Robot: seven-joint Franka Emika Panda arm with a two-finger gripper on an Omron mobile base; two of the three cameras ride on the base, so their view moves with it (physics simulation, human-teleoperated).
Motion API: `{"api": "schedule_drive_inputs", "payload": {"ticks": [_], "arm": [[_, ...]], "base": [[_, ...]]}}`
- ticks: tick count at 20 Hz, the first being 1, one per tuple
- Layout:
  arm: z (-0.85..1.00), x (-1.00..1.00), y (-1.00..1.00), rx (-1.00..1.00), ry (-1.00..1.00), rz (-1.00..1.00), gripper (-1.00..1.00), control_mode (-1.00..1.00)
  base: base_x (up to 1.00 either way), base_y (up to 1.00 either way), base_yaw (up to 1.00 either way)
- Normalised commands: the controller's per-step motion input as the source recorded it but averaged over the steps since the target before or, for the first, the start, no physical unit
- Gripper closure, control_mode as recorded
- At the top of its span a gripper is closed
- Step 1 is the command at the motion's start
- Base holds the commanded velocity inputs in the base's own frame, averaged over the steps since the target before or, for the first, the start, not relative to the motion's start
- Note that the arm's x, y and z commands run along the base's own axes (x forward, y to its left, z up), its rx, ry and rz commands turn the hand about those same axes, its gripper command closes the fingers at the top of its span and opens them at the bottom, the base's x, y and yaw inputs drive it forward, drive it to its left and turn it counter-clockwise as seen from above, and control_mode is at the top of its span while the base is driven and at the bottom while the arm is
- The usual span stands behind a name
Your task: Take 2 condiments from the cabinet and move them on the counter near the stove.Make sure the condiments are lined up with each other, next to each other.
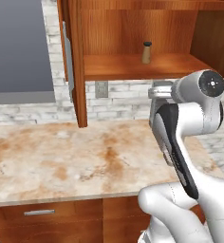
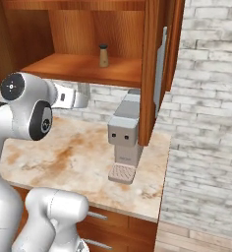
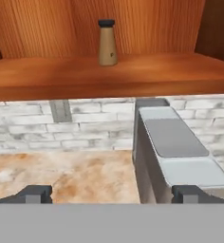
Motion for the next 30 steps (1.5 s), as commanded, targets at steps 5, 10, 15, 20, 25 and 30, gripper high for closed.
{"api": "schedule_drive_inputs", "payload": {"ticks": [5, 10, 15, 20, 25, 30], "arm": [[0.76, 0.38, -0.07, 0.0, -0.13, 0.03, -1.0, -1.0], [0.42, 0.64, -0.04, 0.0, -0.01, 0.0, -1.0, -1.0], [0.0, 0.94, 0.0, -0.01, 0.0, 0.0, -1.0, -1.0], [-0.02, 0.99, 0.0, 0.0, 0.14, 0.0, -1.0, -1.0], [0.01, 0.91, 0.0, 0.0, 0.17, 0.0, -1.0, -1.0], [-0.01, 0.79, -0.02, -0.02, 0.03, 0.0, -1.0, -1.0]], "base": [[0.0, 0.0, 0.0], [0.0, 0.0, 0.0], [0.0, 0.0, 0.0], [0.0, 0.0, 0.0], [0.0, 0.0, 0.0], [0.0, 0.0, 0.0]]}}
